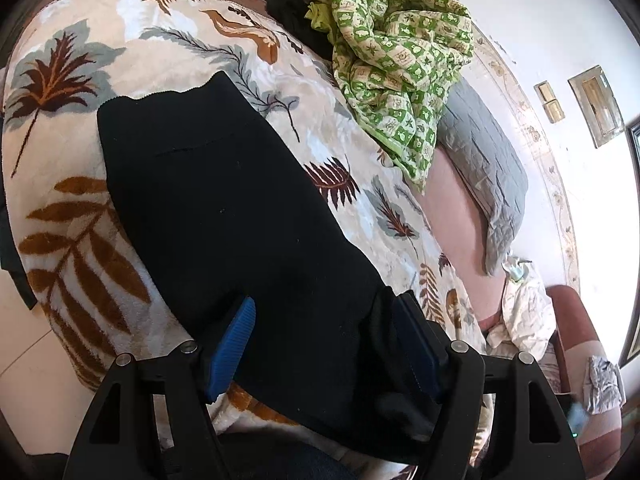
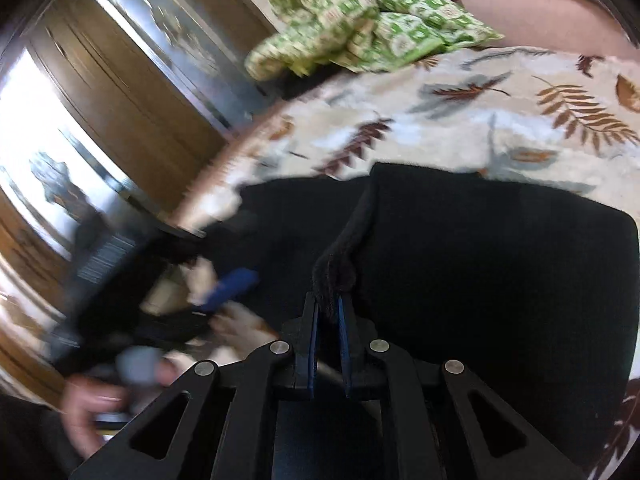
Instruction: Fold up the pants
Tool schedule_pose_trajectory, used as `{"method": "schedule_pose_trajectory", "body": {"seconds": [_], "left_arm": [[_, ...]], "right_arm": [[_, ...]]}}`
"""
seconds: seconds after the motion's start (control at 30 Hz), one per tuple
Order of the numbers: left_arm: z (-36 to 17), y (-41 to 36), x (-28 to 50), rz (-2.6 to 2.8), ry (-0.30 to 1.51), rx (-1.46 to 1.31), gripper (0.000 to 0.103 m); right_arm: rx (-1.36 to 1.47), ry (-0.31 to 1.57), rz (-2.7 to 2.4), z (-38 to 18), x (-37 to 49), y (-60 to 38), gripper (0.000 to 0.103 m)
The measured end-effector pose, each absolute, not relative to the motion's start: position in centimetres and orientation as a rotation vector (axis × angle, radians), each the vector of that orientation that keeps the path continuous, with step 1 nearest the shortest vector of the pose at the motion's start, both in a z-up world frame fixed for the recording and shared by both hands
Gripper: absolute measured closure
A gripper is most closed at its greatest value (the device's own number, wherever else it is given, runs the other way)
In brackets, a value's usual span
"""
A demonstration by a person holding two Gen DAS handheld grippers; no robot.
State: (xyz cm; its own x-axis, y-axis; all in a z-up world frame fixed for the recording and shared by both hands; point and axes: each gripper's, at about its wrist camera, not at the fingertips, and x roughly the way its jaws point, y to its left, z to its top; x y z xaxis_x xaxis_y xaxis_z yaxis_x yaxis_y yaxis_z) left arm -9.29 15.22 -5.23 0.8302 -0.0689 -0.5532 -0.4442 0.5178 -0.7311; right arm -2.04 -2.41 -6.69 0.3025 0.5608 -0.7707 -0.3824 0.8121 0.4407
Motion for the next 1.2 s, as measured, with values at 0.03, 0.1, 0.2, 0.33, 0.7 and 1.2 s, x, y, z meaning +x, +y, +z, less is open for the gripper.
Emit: {"method": "schedule_pose_trajectory", "body": {"seconds": [0.03, 0.1, 0.2, 0.33, 0.7, 1.2], "left_arm": [[-5.2, 15.2, -9.2, 0.238, 0.572, -1.011, 0.032], [-5.1, 15.1, -9.3, 0.238, 0.575, -1.007, 0.032], [-5.0, 14.9, -9.1, 0.234, 0.576, -1.000, 0.031], [-3.0, 13.4, -8.1, 0.142, 0.582, -0.887, 0.033], [-1.1, 5.8, 3.6, -0.160, 0.956, -0.240, 0.078], [-3.6, 7.3, 3.7, -0.158, 1.026, -0.313, 0.084]], "right_arm": [[0.213, 1.083, 0.638, -7.0, -2.3, -2.7, 0.092], [0.271, 1.087, 0.683, -6.6, -2.5, -3.3, 0.085], [0.328, 1.048, 0.745, -4.4, -3.2, -4.9, 0.074], [0.293, 0.948, 0.591, -1.4, -5.0, -9.5, 0.053], [0.114, 1.110, 0.221, -4.5, -5.8, -11.0, 0.081], [0.115, 1.111, 0.217, -5.8, 1.9, -11.7, 0.077]]}}
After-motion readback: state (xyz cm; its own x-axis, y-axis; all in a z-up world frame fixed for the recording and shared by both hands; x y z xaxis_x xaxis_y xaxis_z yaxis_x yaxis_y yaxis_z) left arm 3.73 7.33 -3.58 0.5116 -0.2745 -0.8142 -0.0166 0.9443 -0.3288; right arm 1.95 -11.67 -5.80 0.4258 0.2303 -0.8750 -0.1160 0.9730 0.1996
